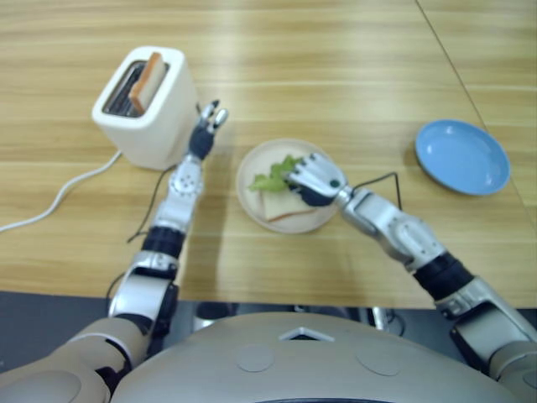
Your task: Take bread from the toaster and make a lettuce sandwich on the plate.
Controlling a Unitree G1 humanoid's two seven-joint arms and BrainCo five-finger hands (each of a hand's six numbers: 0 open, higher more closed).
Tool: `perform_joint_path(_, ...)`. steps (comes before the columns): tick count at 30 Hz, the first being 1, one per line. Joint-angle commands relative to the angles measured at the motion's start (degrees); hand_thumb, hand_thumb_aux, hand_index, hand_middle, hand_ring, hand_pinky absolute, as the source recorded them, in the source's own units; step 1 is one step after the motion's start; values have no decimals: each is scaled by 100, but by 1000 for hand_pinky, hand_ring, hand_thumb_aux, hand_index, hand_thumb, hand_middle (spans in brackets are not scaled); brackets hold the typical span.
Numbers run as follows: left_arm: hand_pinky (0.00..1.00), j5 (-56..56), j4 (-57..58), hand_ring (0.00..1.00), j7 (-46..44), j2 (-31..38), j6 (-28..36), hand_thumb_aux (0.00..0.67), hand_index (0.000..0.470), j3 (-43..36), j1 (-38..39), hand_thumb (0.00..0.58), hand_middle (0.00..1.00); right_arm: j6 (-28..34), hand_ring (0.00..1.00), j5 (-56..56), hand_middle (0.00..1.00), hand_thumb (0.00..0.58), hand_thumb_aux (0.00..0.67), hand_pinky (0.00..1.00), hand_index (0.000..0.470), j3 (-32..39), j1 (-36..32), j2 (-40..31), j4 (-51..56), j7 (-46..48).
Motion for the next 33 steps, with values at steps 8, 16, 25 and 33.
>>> perform_joint_path(8, 0, 116, 327, 0, 40, 61, -24, 0, 0, -54, -66, 0, 0, -58, 1000, 25, 1000, 580, 670, 1000, 460, -66, 312, 23, -202, 172)
perform_joint_path(16, 0, 171, 408, 0, 33, 73, -36, 0, 0, -72, -101, 0, 0, -19, 0, 176, 0, 0, 0, 0, 0, -195, 457, -54, -167, 365)
perform_joint_path(25, 0, 411, 195, 0, 301, 204, -209, 0, 0, -106, -63, 0, 0, -514, 0, 878, 0, 0, 0, 0, 0, -1153, 831, -320, -1532, 107)
perform_joint_path(33, 0, 1863, -3214, 0, 989, 756, -164, 0, 0, 63, 589, 0, 0, -514, 0, 2559, 0, 0, 0, 0, 0, -2733, 877, -102, -1649, -48)
